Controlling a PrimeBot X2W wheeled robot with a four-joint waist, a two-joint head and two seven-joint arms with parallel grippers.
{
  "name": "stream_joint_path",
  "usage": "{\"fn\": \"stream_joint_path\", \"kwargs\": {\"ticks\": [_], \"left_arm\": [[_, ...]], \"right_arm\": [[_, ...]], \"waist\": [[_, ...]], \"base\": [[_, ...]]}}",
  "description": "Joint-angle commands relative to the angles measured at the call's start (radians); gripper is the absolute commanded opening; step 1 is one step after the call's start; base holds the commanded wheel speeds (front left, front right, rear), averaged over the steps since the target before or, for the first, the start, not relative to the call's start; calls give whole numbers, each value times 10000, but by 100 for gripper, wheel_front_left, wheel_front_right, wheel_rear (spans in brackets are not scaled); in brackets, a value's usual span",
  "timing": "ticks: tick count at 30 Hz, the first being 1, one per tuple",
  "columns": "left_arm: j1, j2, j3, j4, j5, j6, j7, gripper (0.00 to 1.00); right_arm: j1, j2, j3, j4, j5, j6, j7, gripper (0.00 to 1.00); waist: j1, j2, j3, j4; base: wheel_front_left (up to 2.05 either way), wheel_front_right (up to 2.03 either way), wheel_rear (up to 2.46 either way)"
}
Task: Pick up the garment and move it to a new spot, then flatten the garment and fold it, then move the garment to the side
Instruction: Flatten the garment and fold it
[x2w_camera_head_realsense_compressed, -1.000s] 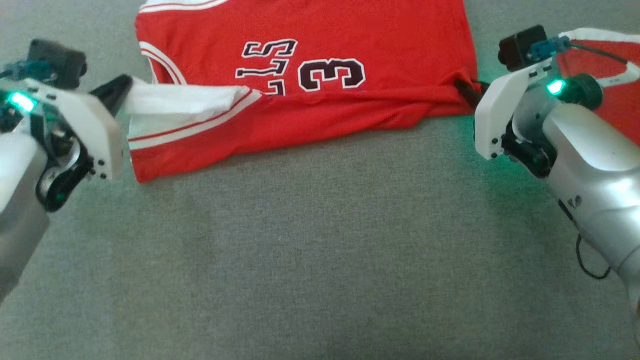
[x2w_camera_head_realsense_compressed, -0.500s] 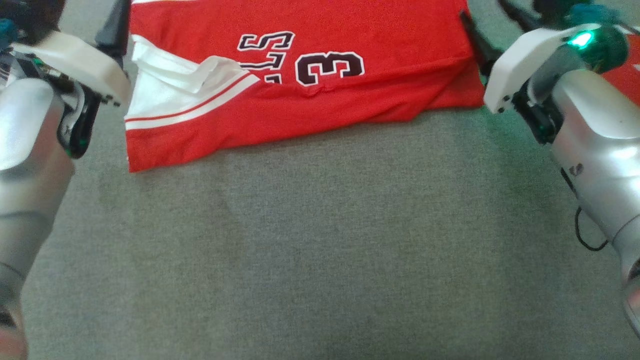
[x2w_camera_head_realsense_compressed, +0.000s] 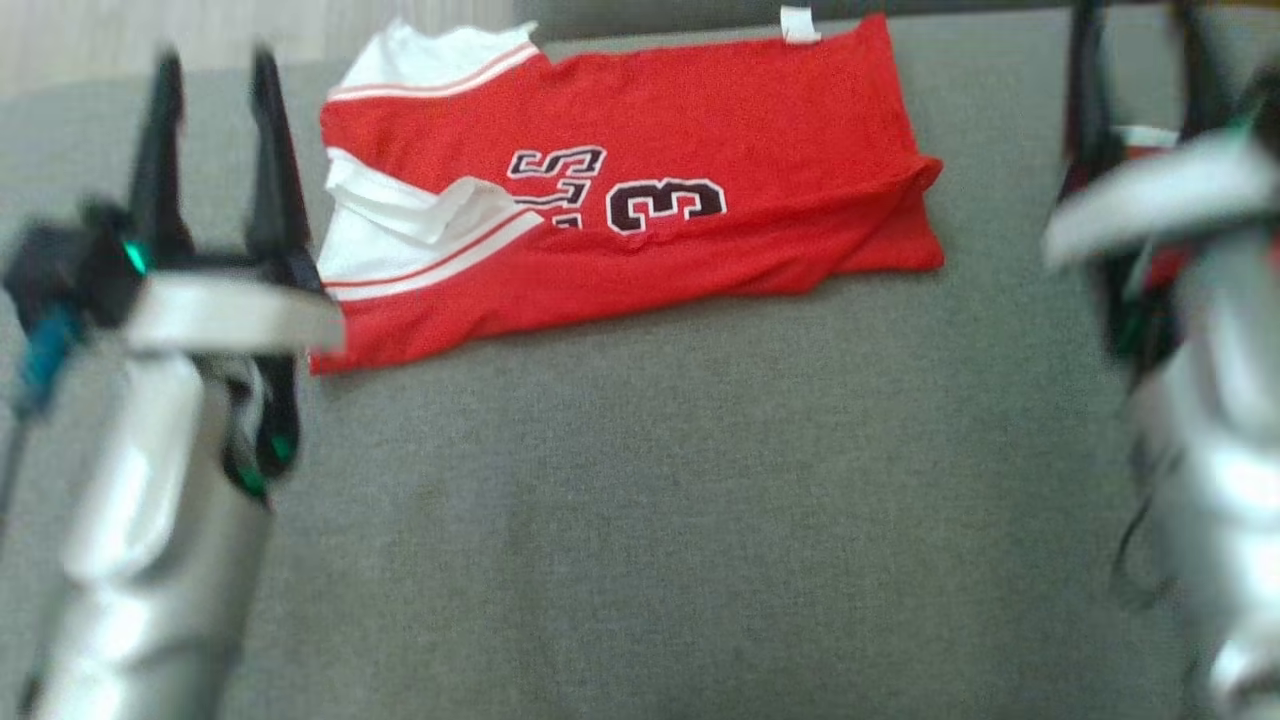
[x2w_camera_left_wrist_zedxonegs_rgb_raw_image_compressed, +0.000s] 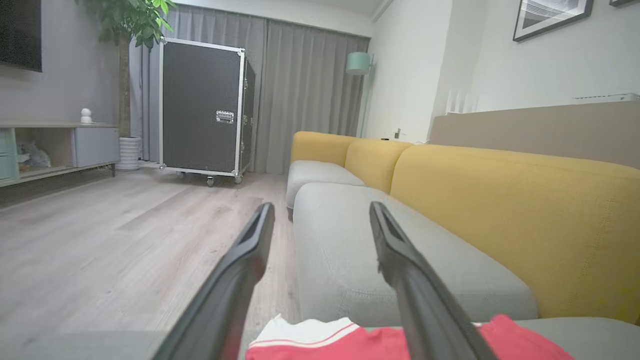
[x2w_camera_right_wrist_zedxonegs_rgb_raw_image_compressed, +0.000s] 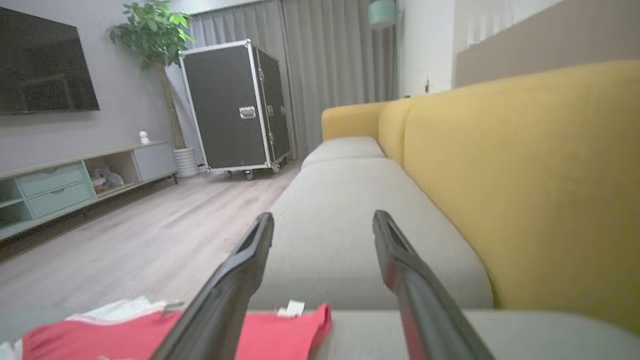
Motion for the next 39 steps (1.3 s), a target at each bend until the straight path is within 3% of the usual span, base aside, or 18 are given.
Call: {"fn": "stream_joint_path", "kwargs": {"ticks": [1, 6, 10, 16, 22, 30, 39], "left_arm": [[41, 110, 633, -580, 309, 6, -42, 100], [1952, -835, 1459, -1068, 1071, -164, -42, 100], [2776, -1230, 1743, -1042, 1470, -395, -42, 100], [3297, -1662, 2454, -785, 1956, -760, -43, 100], [2721, -1575, 2644, 693, 2290, -850, 6, 100], [1363, -1063, 2856, 3545, 2317, -329, 928, 100], [489, -649, 3153, 5689, 1892, -352, 1621, 100]], "right_arm": [[520, 550, -230, -763, -477, -7, -49, 100], [2671, 1585, -1497, -2474, -1755, -7, -50, 100], [3664, 1725, -1621, -3091, -2036, -7, -50, 100], [4447, 1746, -1295, -3554, -1577, -7, -50, 100], [4222, 1748, -855, -3761, -1530, -7, -50, 100], [4003, 1749, -381, -3992, -1299, -7, -51, 100], [3901, 1749, 87, -4221, -1094, -7, -51, 100]], "waist": [[2, 0, -327, 25], [2, 0, -757, 21], [2, 0, -912, 6], [2, 0, -772, -149], [2, 0, -301, -434], [2, 0, 289, -893], [2, 0, 729, -1316]], "base": [[0, 0, 0], [0, 0, 0], [0, 0, 0], [0, 0, 0], [0, 0, 0], [0, 0, 0], [0, 0, 0]]}}
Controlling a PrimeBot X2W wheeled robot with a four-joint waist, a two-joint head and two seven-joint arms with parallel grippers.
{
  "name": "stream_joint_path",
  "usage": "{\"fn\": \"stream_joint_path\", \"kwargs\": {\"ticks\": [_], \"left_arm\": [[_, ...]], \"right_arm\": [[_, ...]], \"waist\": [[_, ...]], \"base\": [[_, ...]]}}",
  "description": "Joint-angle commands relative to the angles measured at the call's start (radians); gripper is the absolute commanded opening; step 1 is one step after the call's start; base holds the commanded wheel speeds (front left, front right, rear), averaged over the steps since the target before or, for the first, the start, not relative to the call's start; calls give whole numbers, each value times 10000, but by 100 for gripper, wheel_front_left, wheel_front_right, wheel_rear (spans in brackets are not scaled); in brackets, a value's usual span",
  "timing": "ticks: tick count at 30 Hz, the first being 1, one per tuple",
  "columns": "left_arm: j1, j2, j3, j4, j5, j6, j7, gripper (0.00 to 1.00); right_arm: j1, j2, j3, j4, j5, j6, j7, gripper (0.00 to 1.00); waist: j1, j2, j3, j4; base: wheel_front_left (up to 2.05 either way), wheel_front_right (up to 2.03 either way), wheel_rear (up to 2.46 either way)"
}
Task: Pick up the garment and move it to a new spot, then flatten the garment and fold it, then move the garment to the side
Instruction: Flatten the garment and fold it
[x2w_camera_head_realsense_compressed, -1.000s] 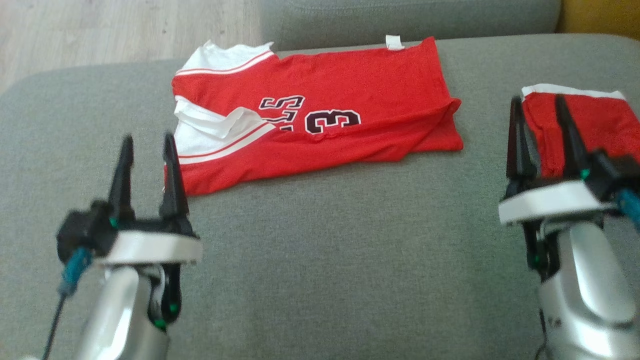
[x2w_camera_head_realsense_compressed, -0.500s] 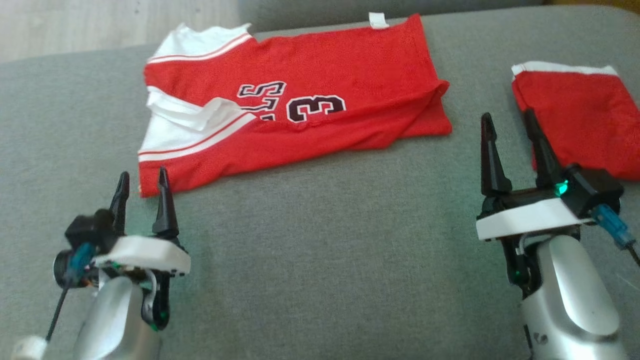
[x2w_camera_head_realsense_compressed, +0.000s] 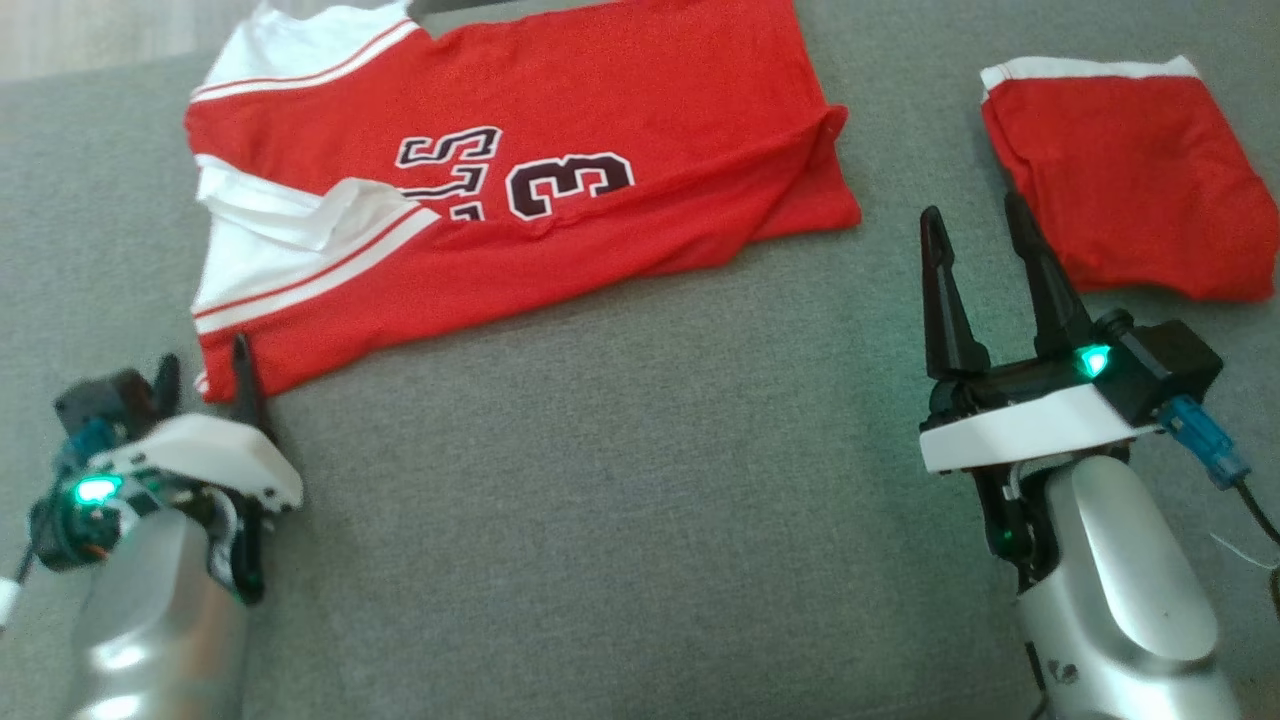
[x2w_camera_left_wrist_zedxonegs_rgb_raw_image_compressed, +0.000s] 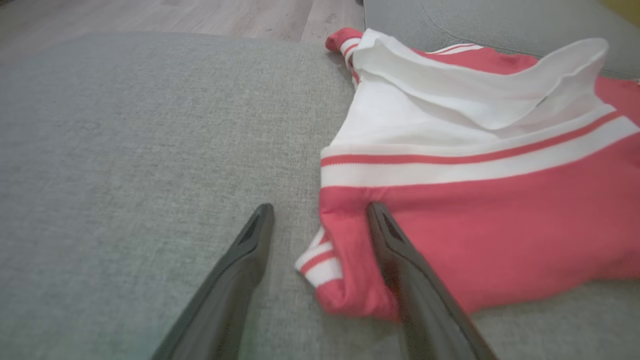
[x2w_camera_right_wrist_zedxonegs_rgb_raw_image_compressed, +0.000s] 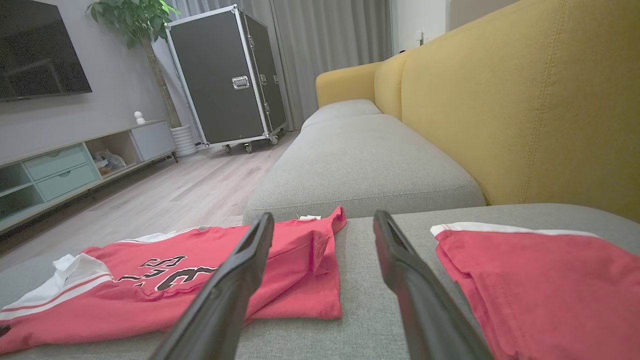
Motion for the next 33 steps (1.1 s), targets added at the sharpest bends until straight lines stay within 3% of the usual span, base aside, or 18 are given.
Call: {"fn": "stream_joint_path", "kwargs": {"ticks": [1, 3, 4, 5, 6, 14, 20, 25, 33], "left_arm": [[-238, 447, 317, 215, -39, 15, 227, 100], [-336, 502, 195, 578, 4, -80, 459, 100], [-386, 513, 133, 743, 9, -162, 599, 70], [-439, 528, 75, 858, 22, -236, 663, 18], [-489, 544, 32, 921, 35, -291, 627, 0], [-869, 539, -61, 270, 194, -326, -1193, 0], [-918, 385, -186, -1257, 442, -490, -1496, 0], [-569, 108, -354, -3013, 762, -647, -1509, 0], [-388, -214, -862, -3710, 966, -889, -1511, 0]], "right_arm": [[-378, 46, 292, -425, 92, -7, -53, 100], [-372, 46, 346, -494, 128, -7, -53, 100], [-358, 46, 359, -514, 143, -7, -53, 100], [-337, 46, 352, -513, 153, -7, -53, 100], [-320, 47, 326, -497, 146, -7, -53, 100], [-615, 47, -5, 688, -349, -7, 120, 100], [-1352, 47, -453, 2025, -509, -7, 1214, 100], [-2687, 47, -629, 3947, 143, -7, 2330, 100], [-4438, 47, -1191, 6943, -708, -7, 3266, 100]], "waist": [[0, -1, 124, -120], [0, -1, 181, -159], [0, -1, 193, -170], [0, -1, 197, -174], [0, -1, 190, -169], [0, -1, -155, 221], [0, -1, -271, 647], [0, -1, -166, 1083], [0, -1, 45, 1597]], "base": [[0, 0, 0], [0, 0, 0], [0, 0, 0], [0, 0, 0], [0, 0, 0], [0, 0, 0], [0, 0, 0], [0, 0, 0], [0, 0, 0]]}}
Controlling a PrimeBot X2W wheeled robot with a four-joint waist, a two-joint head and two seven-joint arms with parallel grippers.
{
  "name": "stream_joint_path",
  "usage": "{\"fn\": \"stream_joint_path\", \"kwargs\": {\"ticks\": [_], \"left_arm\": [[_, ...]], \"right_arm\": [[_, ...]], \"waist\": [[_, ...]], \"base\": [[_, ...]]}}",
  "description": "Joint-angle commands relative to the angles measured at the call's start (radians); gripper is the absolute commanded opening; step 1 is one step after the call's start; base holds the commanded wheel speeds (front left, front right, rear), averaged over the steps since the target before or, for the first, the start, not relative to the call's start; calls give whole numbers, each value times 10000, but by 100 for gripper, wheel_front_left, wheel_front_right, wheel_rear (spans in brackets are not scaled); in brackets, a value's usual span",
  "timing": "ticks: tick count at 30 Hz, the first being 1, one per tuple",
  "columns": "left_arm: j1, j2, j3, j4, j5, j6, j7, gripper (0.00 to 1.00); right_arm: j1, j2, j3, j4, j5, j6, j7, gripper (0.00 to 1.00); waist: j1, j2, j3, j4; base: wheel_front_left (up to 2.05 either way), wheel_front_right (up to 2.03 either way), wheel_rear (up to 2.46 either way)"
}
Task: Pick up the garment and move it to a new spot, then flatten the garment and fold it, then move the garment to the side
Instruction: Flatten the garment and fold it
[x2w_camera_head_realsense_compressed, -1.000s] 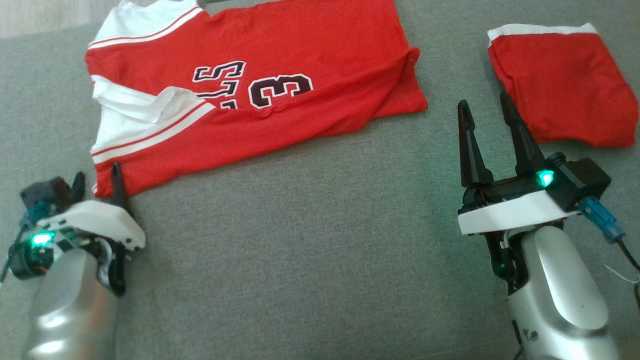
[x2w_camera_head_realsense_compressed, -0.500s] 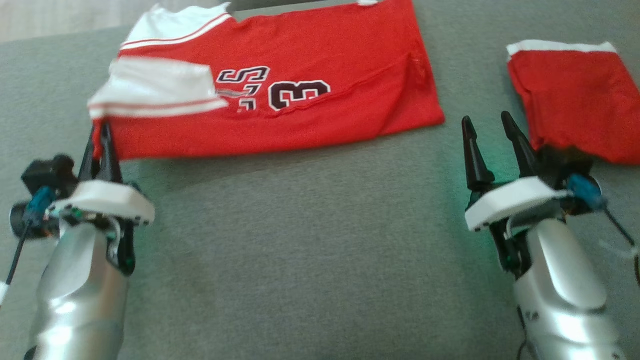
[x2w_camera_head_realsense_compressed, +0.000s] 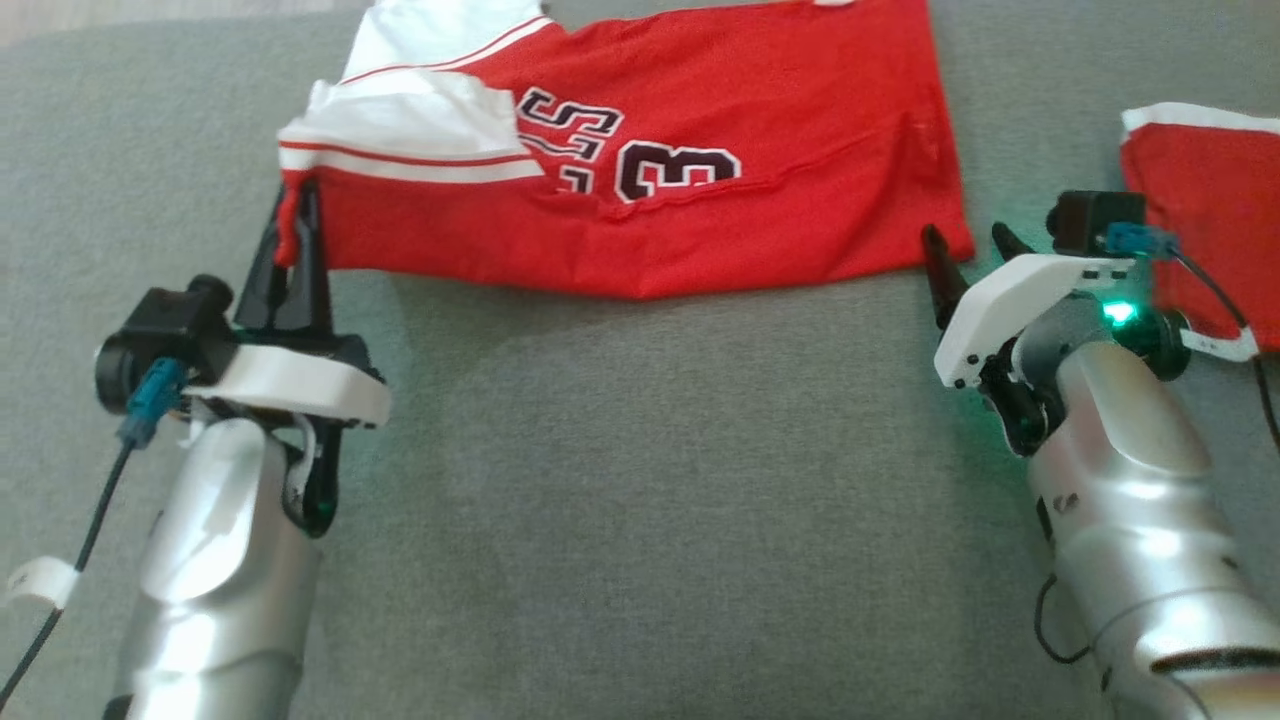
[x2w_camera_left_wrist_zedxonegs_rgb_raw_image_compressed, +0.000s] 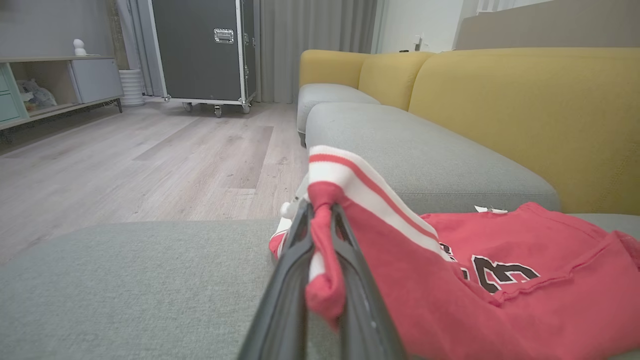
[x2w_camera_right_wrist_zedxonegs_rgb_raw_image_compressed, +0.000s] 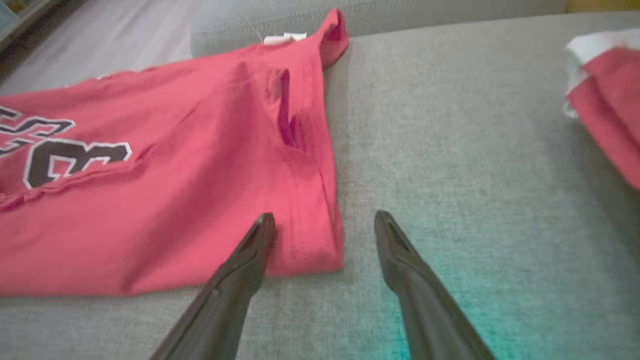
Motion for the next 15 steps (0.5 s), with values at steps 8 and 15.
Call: {"fn": "stream_joint_path", "kwargs": {"ticks": [8, 15], "left_arm": [[-239, 166, 9, -58, 94, -130, -94, 0], [-64, 418, 163, 701, 43, -99, -95, 0]], "right_arm": [[-1123, 85, 18, 1506, -1537, -7, 157, 0], [-1215, 85, -328, 1790, -2177, -7, -480, 0]], "waist": [[-1, 0, 90, 382], [-1, 0, -340, 169]], "base": [[0, 0, 0], [0, 0, 0]]}}
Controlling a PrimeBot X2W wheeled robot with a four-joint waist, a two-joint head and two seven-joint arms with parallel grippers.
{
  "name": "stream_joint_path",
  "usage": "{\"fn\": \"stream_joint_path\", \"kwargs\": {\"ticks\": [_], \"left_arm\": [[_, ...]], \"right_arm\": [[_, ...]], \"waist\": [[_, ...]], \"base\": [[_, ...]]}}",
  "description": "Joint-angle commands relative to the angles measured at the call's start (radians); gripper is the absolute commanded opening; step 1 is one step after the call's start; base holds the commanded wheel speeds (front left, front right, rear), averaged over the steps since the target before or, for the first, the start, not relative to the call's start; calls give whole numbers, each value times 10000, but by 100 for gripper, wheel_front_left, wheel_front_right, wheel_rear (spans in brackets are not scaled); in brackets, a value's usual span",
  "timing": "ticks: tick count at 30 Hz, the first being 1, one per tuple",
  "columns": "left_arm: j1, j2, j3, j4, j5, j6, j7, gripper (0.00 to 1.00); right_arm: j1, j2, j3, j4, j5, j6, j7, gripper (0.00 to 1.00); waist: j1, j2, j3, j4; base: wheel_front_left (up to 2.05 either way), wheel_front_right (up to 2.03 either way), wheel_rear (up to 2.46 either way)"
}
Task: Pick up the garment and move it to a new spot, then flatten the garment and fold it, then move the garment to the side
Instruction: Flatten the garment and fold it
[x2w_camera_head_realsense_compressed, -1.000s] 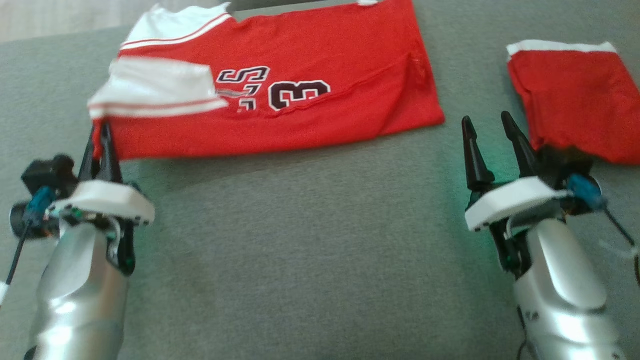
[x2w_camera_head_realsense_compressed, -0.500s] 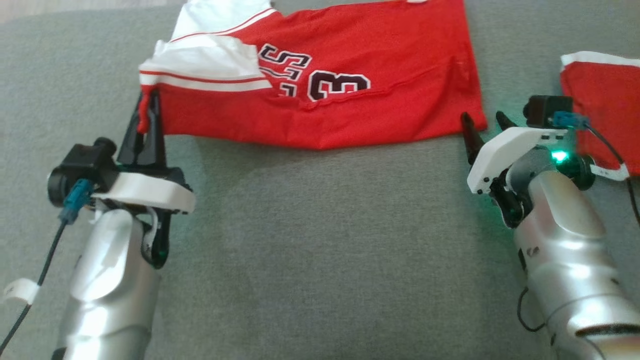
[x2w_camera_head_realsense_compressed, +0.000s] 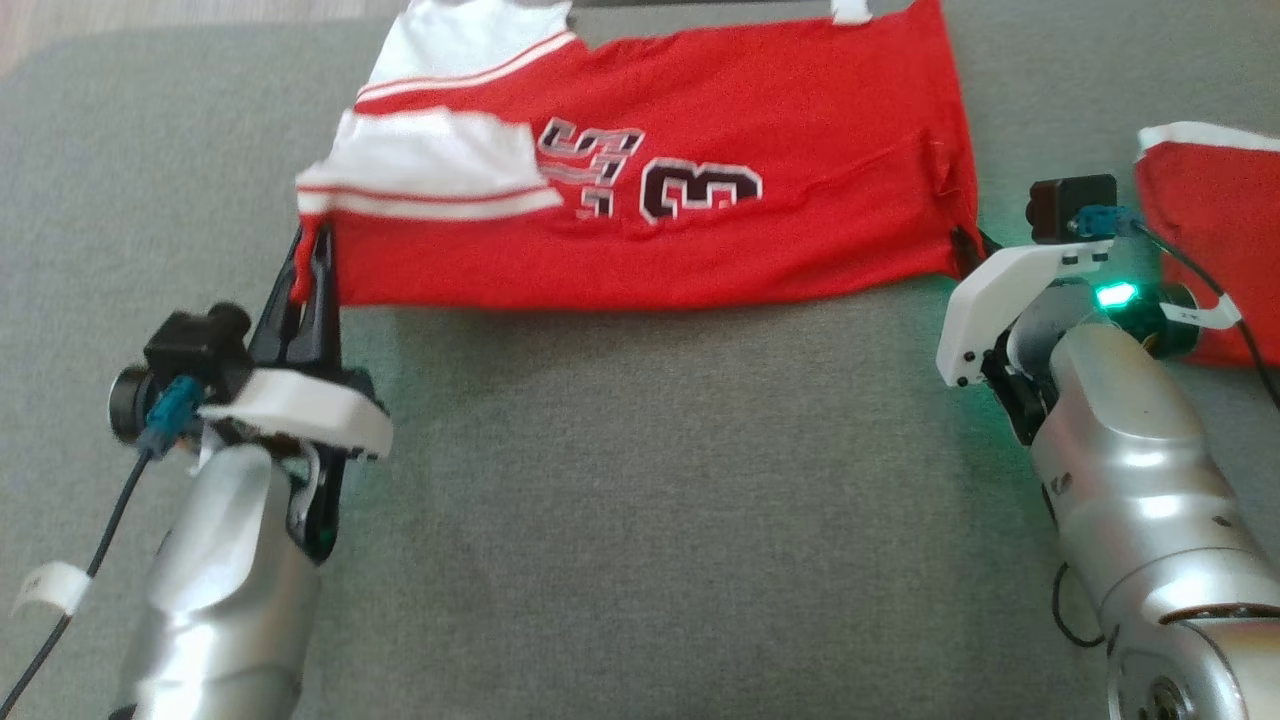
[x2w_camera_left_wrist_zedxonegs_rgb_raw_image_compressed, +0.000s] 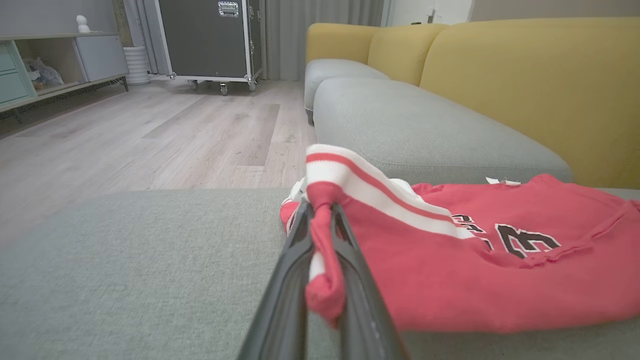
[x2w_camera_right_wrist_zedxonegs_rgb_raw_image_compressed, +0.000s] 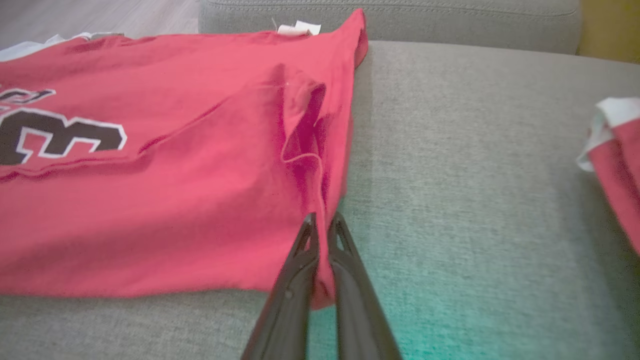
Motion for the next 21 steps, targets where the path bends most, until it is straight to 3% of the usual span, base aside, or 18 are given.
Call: {"fn": "stream_joint_path", "kwargs": {"ticks": [1, 10, 21], "left_arm": [[-29, 464, 380, -25, 33, 25, -94, 0], [769, 881, 275, 1077, -100, -2, 389, 0], [2617, 1120, -43, 595, -598, -108, 1268, 0]], "right_arm": [[-54, 147, 108, -188, -71, -7, -214, 0], [488, 147, 503, 7, 543, -7, -461, 0], [2095, 147, 1655, -744, 2077, -7, -115, 0]], "waist": [[0, 0, -278, -177], [0, 0, -1469, -851], [0, 0, -2715, -1314]], "base": [[0, 0, 0], [0, 0, 0], [0, 0, 0]]}}
